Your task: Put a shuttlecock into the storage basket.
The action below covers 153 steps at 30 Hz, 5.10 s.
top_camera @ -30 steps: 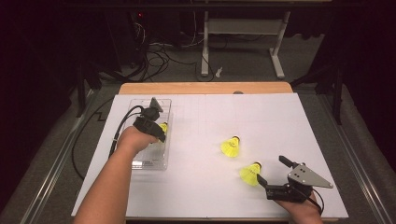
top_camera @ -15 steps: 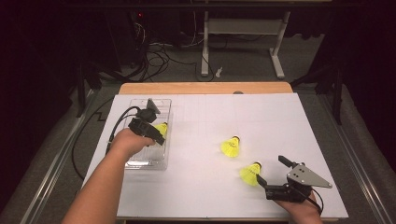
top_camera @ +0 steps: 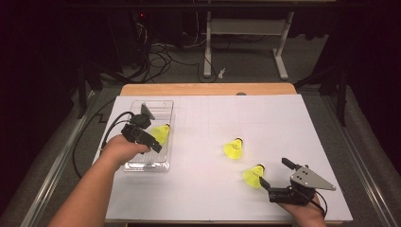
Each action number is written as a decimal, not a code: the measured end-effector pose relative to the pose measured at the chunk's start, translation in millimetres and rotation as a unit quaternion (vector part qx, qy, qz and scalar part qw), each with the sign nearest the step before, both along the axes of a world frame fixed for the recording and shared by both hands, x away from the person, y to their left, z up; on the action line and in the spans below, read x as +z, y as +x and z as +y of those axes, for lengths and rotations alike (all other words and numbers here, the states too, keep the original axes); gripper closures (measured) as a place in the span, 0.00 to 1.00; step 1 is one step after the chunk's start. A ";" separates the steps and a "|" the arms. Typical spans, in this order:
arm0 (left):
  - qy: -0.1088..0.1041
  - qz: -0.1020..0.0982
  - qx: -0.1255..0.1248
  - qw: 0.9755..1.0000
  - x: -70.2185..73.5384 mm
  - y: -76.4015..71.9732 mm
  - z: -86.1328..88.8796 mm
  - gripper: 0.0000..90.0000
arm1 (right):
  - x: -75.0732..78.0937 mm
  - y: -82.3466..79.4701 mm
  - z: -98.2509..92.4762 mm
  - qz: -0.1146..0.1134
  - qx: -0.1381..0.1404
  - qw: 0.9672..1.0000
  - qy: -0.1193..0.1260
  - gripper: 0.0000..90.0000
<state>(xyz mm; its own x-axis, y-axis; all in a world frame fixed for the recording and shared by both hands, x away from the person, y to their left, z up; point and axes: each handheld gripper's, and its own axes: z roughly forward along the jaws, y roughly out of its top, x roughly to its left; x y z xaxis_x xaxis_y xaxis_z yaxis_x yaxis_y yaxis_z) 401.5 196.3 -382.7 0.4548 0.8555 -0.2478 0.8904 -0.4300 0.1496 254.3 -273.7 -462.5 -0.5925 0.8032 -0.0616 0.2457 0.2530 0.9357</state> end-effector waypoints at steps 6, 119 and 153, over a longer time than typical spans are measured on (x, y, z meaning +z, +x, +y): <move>-0.002 0.006 -0.008 1.000 1.9 -6.4 0.2 0.29 | 0.0 -0.2 0.4 0.000 0.000 1.000 -0.001 0.01; -0.012 0.011 -0.170 0.985 -3.1 -16.7 -165.4 0.04 | 1.7 -4.8 -1.4 -0.005 0.005 1.000 0.003 0.01; -0.032 -0.033 -0.153 0.987 -35.5 21.3 -208.3 0.39 | 0.7 -4.6 -2.3 -0.002 0.007 1.000 0.009 0.01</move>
<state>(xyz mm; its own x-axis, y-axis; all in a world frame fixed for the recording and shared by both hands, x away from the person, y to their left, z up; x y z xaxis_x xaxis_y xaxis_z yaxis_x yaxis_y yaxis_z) 422.8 -12.0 -418.2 0.7060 0.6593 -0.2586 0.7081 -0.6645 0.2389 249.8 -275.9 -461.8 -0.6037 0.7956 -0.0505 0.2376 0.2401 0.9412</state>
